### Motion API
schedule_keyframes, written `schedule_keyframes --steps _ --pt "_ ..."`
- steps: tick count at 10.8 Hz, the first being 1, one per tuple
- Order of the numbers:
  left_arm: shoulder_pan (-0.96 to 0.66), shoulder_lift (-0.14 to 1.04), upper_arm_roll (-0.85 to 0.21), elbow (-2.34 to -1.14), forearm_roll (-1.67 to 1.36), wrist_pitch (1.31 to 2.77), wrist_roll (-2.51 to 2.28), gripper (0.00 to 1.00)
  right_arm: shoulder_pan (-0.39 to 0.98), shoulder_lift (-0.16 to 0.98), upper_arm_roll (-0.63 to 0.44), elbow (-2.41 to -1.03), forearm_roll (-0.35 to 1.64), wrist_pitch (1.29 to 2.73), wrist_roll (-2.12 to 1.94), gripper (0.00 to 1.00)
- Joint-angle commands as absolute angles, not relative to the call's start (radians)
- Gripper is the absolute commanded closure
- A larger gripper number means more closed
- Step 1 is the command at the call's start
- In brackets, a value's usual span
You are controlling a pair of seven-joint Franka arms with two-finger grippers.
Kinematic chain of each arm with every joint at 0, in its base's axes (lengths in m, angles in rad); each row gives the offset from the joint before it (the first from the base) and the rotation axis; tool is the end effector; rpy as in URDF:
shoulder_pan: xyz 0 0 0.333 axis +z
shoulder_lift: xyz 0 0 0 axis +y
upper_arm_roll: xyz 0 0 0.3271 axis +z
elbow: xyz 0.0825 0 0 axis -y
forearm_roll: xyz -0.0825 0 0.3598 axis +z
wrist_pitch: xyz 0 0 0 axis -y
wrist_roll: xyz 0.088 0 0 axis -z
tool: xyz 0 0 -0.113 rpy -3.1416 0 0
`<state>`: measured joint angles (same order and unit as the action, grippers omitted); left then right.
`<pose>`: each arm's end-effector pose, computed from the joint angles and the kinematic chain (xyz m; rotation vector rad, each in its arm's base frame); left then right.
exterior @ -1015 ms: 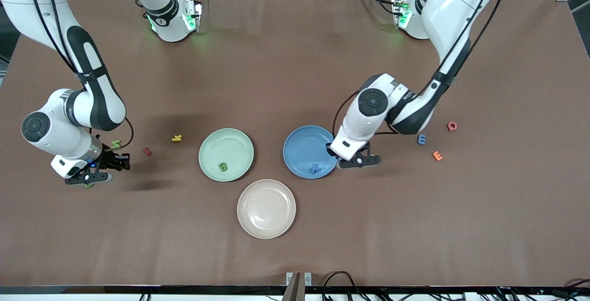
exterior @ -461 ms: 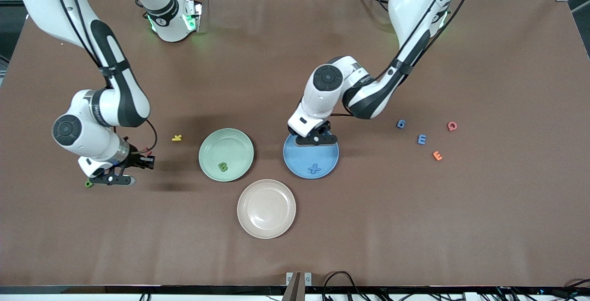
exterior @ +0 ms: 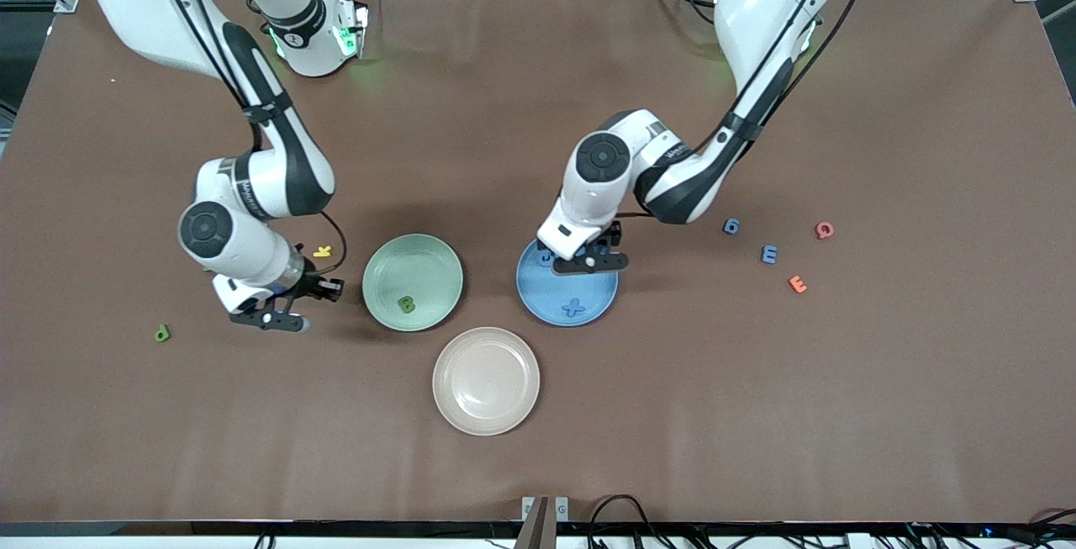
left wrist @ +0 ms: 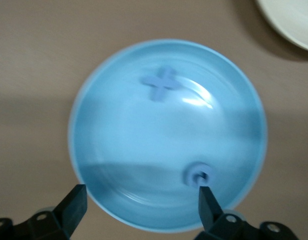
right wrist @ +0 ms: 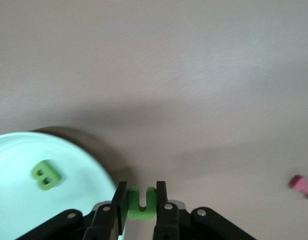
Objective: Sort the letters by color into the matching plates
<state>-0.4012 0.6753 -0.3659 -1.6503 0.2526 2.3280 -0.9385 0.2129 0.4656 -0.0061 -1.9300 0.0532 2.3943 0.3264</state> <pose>0.5159 -0.4416 0.2611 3.0733 0.1256 0.0142 0.6000 0.1268 0.2669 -3.1000 0.2454 0.0156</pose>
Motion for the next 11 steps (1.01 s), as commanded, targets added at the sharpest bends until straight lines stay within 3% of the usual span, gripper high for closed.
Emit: schedule_keyframes --steps 1,5,6,8,11 --pt "-0.315 0.644 -0.37 -1.69 0.301 2.299 -0.844 0.0 0.257 0.454 0.026 -1.934 0.057 2.382 0.426 0.82" --pt "-0.239 0.626 -0.373 -1.772 0.421 2.309 -0.738 0.0 0.35 0.472 0.028 -1.921 0.057 2.384 0.538 0.8" --pt "-0.232 0.617 -0.373 -1.801 0.448 2.312 -0.738 0.0 0.36 0.474 0.029 -1.918 0.057 2.384 0.557 0.76" --pt "-0.174 0.571 -0.377 -1.889 0.485 2.353 -0.691 0.0 0.368 0.474 0.029 -1.917 0.055 2.381 0.636 0.0" --pt "-0.086 0.485 -0.379 -2.055 0.485 2.488 -0.586 0.0 0.356 0.465 0.028 -1.917 0.054 2.381 0.56 0.0"
